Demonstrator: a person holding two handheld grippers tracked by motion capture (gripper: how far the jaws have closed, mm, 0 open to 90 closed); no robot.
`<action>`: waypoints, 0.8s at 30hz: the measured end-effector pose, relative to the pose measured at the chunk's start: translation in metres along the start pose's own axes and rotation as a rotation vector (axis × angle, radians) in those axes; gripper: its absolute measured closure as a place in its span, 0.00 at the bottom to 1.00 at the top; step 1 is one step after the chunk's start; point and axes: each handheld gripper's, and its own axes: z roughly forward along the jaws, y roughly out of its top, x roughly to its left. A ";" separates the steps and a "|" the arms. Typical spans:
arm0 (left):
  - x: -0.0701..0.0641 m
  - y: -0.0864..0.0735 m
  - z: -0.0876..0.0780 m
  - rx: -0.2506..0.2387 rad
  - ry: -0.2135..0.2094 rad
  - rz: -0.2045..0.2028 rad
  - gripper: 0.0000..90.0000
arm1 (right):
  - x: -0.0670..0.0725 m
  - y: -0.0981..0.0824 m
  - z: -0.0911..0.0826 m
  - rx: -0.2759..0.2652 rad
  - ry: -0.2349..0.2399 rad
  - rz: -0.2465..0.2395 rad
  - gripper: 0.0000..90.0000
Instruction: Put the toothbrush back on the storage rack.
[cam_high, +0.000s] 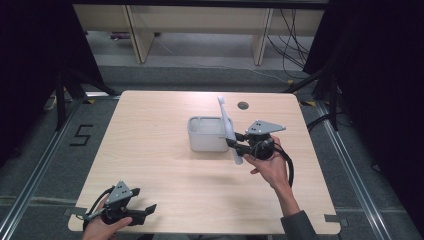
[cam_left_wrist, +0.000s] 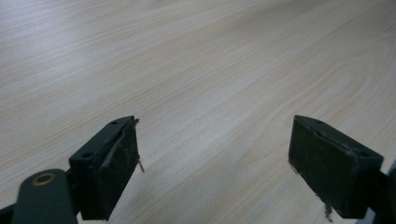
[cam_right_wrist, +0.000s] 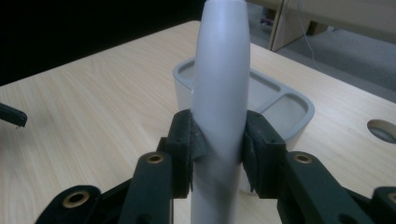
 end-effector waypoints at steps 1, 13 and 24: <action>0.000 0.000 0.000 -0.001 0.000 0.000 0.17 | 0.000 0.001 0.001 -0.008 0.004 -0.007 0.74; 0.000 0.000 0.000 -0.007 -0.002 -0.004 0.17 | 0.003 0.016 0.014 -0.090 0.017 -0.006 0.74; -0.001 0.000 0.000 -0.006 -0.003 -0.006 0.17 | 0.002 0.030 0.025 -0.147 0.022 0.014 0.74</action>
